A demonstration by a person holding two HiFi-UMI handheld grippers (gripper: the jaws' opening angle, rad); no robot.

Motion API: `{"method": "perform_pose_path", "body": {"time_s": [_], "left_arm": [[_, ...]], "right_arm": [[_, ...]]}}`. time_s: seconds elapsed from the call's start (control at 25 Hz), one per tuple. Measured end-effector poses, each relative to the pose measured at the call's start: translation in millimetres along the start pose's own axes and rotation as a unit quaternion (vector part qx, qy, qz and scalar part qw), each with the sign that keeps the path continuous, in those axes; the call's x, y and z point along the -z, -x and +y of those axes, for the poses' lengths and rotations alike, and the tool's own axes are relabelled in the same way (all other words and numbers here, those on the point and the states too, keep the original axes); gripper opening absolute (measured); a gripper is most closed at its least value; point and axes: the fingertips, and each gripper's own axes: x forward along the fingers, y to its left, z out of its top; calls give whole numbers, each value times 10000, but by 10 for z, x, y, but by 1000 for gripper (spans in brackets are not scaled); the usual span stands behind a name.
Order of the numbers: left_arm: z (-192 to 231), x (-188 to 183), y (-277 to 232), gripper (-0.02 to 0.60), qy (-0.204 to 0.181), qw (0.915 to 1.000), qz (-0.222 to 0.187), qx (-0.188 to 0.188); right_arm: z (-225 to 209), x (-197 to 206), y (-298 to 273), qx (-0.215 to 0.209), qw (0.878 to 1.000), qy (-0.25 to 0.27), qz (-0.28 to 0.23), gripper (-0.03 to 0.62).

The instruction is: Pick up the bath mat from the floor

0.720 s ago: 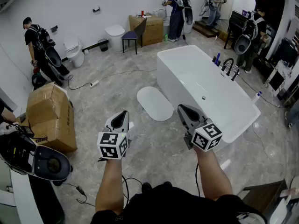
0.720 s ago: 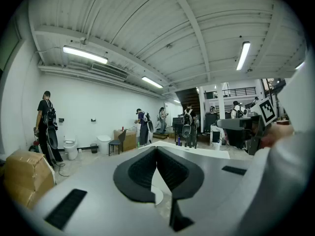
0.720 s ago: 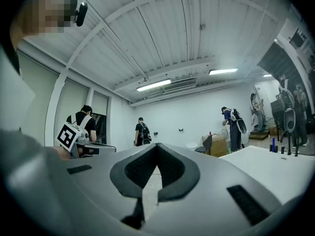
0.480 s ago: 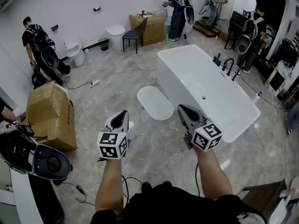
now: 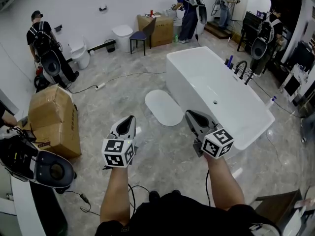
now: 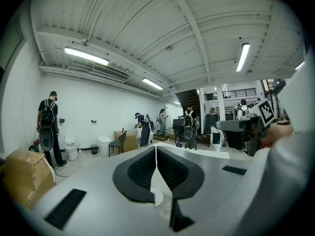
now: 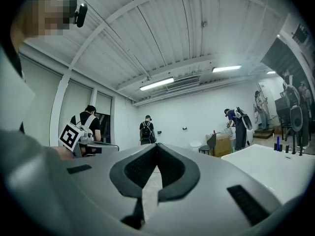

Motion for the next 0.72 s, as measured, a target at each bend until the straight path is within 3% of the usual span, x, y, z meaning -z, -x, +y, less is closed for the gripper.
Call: {"method": "perform_pose_path", "body": {"time_s": [0.16,0.28,0.72], "left_arm": [[-19,-24,19,29,0,10000,-74,-35],[-24,-22,22,137,45,10000,-60,-36],[-152,48,16,279,152,9999,27,62]], "right_arm": [[17,-8,20,-30,10000,64,-3,57],[16,-14,36,-39,10000,47,-5,94],[5,87,114,-98,9997,-100,183,258]]}}
